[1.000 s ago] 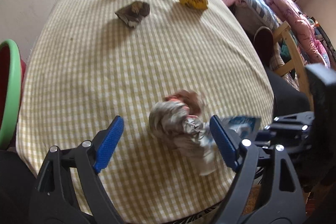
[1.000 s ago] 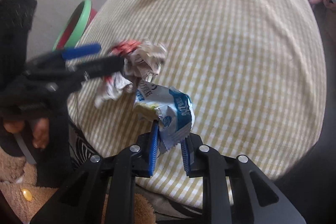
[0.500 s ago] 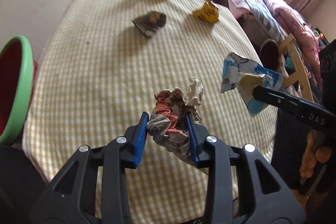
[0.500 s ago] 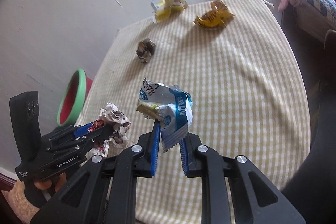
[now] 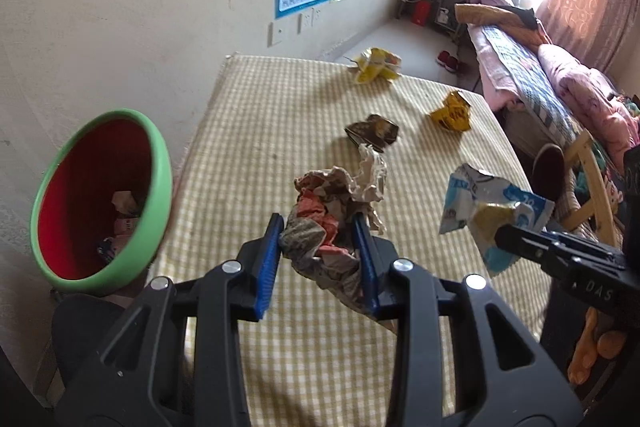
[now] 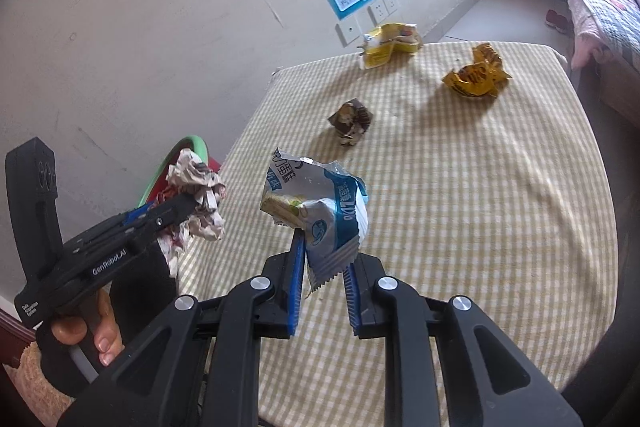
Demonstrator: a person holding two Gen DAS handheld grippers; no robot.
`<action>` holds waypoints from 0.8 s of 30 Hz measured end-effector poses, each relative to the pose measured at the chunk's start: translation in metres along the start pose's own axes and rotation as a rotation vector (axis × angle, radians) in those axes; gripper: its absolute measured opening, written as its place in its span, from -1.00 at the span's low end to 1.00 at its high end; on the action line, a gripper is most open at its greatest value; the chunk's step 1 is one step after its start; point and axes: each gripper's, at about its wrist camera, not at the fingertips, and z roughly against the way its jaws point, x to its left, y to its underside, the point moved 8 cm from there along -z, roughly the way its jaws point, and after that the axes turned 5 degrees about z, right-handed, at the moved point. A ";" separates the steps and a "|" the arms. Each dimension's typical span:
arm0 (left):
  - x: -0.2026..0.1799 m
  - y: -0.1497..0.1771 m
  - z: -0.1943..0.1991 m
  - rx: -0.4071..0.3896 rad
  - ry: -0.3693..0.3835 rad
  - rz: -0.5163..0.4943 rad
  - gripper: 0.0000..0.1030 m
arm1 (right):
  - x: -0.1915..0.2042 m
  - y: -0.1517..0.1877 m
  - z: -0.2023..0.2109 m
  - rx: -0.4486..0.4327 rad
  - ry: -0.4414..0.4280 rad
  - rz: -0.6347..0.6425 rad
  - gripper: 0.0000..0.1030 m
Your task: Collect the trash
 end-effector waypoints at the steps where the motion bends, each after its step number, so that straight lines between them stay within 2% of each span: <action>1: 0.004 -0.002 0.001 -0.007 -0.005 0.007 -0.34 | 0.004 -0.001 -0.001 0.001 -0.002 0.009 -0.64; 15: 0.046 -0.012 0.014 -0.056 -0.050 0.079 -0.34 | 0.045 -0.011 -0.016 0.016 -0.031 0.093 -0.63; 24: 0.059 -0.014 0.019 -0.079 -0.076 0.095 -0.34 | 0.059 -0.009 -0.025 0.035 -0.048 0.119 -0.63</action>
